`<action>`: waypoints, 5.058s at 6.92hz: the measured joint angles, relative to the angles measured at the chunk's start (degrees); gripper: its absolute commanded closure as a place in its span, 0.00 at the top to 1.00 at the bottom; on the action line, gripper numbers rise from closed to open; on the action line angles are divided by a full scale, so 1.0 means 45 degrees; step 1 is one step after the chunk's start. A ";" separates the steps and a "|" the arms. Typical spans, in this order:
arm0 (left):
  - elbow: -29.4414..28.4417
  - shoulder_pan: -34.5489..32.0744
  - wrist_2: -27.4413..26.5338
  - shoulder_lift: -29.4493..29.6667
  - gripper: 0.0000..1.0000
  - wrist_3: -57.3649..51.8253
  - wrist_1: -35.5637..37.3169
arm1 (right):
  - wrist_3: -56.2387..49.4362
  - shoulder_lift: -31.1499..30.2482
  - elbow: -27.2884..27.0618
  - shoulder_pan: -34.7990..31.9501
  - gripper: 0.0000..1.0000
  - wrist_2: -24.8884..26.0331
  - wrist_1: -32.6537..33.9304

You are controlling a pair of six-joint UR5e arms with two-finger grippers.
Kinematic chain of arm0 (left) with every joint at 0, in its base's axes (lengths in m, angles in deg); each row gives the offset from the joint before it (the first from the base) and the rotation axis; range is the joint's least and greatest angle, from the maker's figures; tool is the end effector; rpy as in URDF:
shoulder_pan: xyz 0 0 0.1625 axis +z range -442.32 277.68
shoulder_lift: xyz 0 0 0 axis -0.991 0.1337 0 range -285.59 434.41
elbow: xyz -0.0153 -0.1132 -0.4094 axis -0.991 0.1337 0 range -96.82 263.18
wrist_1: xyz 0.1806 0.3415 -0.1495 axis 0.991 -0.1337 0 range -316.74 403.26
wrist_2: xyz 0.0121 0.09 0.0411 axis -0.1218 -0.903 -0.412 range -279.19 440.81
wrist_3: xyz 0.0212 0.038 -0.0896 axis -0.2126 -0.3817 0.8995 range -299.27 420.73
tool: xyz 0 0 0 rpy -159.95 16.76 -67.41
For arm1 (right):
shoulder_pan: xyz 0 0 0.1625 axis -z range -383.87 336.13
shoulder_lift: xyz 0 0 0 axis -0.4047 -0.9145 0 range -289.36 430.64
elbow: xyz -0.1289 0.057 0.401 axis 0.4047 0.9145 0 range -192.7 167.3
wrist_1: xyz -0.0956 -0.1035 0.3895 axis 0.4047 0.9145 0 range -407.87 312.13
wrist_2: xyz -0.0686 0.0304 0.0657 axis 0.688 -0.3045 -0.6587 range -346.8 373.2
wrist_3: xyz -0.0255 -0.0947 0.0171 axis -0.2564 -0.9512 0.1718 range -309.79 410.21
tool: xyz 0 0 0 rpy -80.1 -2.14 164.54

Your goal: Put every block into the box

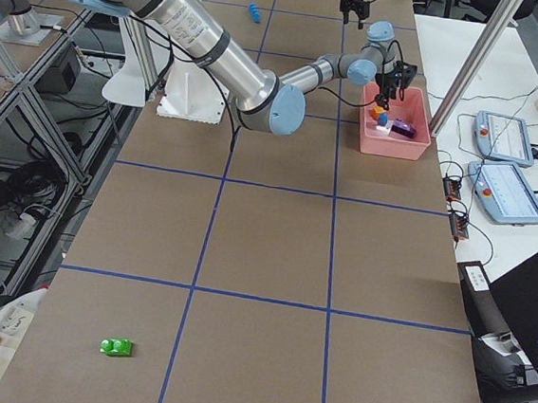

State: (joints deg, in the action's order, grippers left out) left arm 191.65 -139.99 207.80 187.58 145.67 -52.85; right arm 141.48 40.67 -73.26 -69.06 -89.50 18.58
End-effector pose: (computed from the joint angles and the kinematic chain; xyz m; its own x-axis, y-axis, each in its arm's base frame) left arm 0.2516 -0.5346 0.2724 0.3968 -0.4951 -0.7729 0.4034 0.8504 -0.3377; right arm -0.5150 -0.6765 0.1513 0.4002 0.4335 0.8074 -0.5755 0.8045 -0.1467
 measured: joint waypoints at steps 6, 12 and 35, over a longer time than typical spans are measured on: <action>0.3059 -0.0046 -0.0123 -1.1024 1.00 -1.3124 -0.5457 | -0.2842 -0.8224 -1.1429 -0.1057 1.00 -0.2929 0.4547; -0.0184 0.0928 -0.0094 -1.3331 1.00 -2.1839 -0.9274 | -0.9344 -1.4408 -1.4121 -0.2937 1.00 -0.5091 0.4499; -0.0487 0.1514 0.1657 -0.2787 0.00 -0.8521 -0.3902 | -2.2207 -2.1232 -0.6997 -0.8413 1.00 -0.6034 -0.0438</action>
State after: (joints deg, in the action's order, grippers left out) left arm 189.46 -133.18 215.25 175.04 107.33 -70.41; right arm 41.55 -54.88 -104.75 -106.92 -116.66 16.61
